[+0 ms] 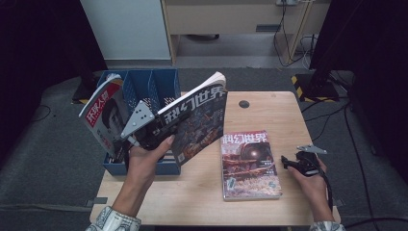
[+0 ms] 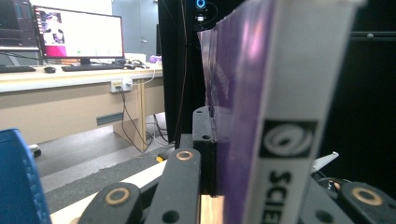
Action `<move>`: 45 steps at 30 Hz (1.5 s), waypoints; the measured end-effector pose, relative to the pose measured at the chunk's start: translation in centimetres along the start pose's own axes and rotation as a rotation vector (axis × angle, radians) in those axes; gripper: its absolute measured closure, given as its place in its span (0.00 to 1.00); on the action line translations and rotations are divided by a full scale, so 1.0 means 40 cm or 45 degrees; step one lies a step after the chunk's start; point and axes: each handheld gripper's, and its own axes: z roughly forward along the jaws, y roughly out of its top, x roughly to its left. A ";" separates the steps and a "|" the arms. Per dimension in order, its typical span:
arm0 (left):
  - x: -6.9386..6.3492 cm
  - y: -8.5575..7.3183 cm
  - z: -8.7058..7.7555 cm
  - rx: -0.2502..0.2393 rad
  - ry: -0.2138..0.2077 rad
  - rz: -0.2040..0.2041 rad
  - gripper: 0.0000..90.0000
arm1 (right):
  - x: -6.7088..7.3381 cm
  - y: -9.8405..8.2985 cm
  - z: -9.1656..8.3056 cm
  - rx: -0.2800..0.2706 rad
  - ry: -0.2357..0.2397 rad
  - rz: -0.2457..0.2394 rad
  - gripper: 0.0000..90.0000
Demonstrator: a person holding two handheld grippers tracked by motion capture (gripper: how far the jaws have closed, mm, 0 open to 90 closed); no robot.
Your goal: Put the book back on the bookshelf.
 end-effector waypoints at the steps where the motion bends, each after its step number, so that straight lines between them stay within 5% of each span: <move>1: 0.002 0.000 -0.003 0.000 0.003 -0.002 0.92 | 0.000 0.000 0.000 0.000 0.000 0.000 0.29; 45: 0.080 0.011 -0.142 -0.024 0.163 -0.042 0.92 | 0.000 0.000 0.000 0.000 -0.001 -0.002 0.29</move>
